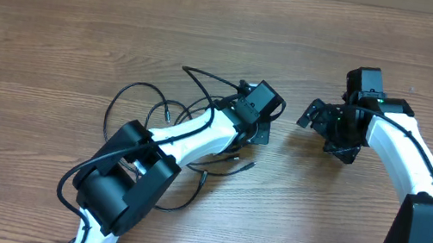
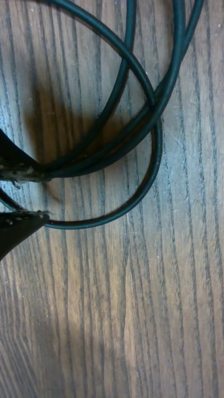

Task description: Untangle cables

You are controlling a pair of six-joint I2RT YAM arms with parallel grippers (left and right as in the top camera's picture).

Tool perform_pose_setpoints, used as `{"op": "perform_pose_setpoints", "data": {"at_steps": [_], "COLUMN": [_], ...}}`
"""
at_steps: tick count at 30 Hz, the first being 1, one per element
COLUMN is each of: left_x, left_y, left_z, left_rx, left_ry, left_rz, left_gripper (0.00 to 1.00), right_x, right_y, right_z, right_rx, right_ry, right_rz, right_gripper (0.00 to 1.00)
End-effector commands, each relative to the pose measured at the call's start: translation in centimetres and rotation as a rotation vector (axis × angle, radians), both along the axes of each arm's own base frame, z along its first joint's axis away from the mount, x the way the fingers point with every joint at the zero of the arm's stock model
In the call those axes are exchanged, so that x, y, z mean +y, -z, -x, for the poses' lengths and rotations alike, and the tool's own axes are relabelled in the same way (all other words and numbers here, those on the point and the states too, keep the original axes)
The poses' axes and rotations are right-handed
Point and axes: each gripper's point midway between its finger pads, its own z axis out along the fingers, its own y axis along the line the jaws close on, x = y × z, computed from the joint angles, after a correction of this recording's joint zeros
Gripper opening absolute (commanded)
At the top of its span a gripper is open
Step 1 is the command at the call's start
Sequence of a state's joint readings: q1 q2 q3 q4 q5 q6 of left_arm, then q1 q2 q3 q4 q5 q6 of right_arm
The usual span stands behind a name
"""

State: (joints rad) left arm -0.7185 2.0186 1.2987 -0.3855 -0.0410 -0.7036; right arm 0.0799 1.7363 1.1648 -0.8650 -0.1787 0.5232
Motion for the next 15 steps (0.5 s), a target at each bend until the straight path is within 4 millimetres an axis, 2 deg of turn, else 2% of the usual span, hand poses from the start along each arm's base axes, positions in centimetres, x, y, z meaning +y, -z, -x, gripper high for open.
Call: {"op": "perform_pose_setpoints", "data": {"at_steps": [1, 15], "left_x": [0.48, 0.49], "left_y": [0.68, 0.83], "left_z": [-0.36, -0.16], "left_rx": [-0.007, -0.004], "left_ry": [-0.015, -0.013], "left_rz": [-0.036, -0.039], "left_gripper": [0.21, 0.22], "right_x": [-0.1, -0.1], "right_y": [-0.72, -0.72], "right_z": [-0.6, -0.6], "right_rx": [-0.026, -0.026], "right_ry": [0.006, 0.006], "right_rz": [0.003, 0.003], "right_gripper": [1.0, 1.0]}}
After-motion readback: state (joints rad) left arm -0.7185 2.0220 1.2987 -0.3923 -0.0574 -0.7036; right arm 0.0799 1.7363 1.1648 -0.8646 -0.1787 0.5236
